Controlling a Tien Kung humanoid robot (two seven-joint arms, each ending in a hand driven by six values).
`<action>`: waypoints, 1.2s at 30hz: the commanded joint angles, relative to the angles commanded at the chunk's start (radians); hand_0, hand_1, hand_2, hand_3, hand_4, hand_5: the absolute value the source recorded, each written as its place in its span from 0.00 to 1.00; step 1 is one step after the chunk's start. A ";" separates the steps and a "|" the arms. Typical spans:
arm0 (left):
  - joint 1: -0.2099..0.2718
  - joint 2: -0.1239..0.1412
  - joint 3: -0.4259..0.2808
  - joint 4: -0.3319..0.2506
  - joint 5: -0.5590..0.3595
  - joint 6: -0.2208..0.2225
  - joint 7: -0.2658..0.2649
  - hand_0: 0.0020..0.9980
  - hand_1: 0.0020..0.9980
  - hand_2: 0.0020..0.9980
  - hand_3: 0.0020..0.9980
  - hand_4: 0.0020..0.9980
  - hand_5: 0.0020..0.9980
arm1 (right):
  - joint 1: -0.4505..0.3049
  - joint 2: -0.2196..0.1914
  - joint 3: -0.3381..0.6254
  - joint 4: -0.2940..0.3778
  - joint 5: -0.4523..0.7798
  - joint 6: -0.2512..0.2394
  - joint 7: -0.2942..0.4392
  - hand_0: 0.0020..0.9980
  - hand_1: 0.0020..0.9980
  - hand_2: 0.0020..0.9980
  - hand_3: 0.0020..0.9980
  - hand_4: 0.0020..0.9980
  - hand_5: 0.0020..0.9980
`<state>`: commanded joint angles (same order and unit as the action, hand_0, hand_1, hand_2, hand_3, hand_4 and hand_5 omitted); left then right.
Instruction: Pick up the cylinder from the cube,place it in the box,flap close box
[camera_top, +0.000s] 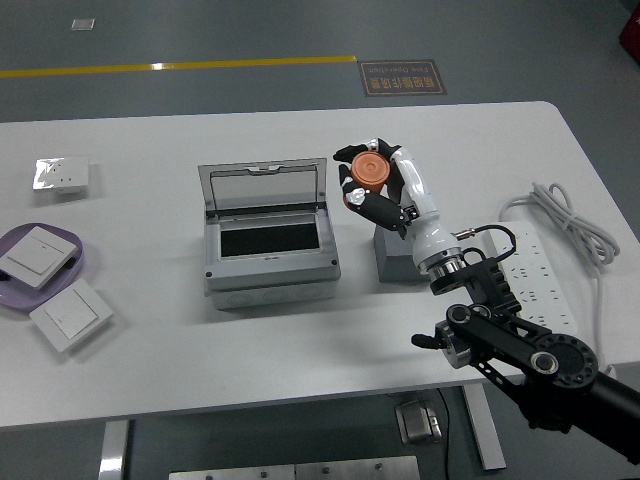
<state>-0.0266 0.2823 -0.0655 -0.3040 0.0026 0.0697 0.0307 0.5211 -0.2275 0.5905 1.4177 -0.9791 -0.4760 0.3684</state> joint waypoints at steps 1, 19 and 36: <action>0.000 0.000 0.000 0.000 0.001 0.000 0.000 0.61 0.63 0.61 0.64 0.72 0.25 | 0.007 0.003 -0.007 0.009 -0.010 0.003 -0.010 0.22 0.29 0.49 0.37 0.23 0.00; -0.007 0.006 -0.012 -0.001 0.020 0.000 0.007 0.61 0.63 0.61 0.64 0.72 0.27 | 0.185 0.093 -0.162 0.009 -0.626 0.312 -0.570 0.03 0.20 0.54 0.39 0.23 0.00; -0.011 0.007 -0.016 -0.001 0.032 -0.001 0.011 0.61 0.63 0.61 0.64 0.72 0.27 | 0.219 0.154 -0.191 -0.184 -0.933 0.125 -0.761 0.03 0.20 0.54 0.40 0.21 0.00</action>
<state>-0.0379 0.2897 -0.0814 -0.3052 0.0345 0.0691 0.0412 0.7401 -0.0732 0.3994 1.2340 -1.9124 -0.3510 -0.3927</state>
